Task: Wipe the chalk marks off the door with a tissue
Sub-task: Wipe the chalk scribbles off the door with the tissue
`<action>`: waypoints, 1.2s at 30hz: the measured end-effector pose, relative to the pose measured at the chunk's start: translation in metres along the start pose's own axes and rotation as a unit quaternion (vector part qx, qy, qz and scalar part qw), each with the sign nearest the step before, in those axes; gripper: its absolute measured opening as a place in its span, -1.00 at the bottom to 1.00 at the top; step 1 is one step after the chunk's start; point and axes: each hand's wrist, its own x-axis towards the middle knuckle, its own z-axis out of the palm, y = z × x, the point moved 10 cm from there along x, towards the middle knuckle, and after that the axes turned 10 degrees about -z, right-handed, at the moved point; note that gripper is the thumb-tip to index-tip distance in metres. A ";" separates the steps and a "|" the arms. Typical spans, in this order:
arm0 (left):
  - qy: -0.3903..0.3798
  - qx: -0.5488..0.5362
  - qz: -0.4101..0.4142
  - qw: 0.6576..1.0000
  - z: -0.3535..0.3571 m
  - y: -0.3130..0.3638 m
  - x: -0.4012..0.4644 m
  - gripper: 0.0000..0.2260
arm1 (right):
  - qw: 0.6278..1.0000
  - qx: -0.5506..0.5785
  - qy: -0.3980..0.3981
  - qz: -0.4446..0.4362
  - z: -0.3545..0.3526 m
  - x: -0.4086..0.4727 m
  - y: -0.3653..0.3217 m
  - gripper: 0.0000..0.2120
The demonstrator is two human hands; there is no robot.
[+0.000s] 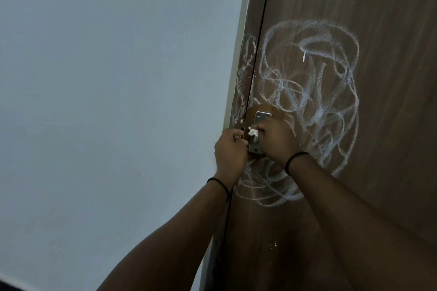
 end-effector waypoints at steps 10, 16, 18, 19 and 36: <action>0.007 -0.025 -0.020 0.999 -0.003 -0.006 0.003 -0.76 | 0.999 0.038 -0.027 0.018 -0.017 -0.021 0.016 -0.76; -0.005 0.008 -0.008 1.000 0.005 -0.004 0.004 -0.79 | 0.994 -0.014 -0.067 0.088 -0.049 -0.051 0.063 -0.74; -0.003 0.027 -0.003 1.000 0.008 0.000 0.003 -0.80 | 0.993 -0.029 -0.067 0.090 -0.049 -0.048 0.059 -0.73; -0.003 0.032 -0.002 0.999 0.010 0.002 0.003 -0.80 | 0.994 -0.032 -0.063 0.079 -0.046 -0.044 0.052 -0.72; -0.011 0.048 -0.005 0.999 0.005 -0.004 -0.001 -0.78 | 0.986 -0.015 0.156 -0.051 -0.039 -0.043 -0.011 -0.80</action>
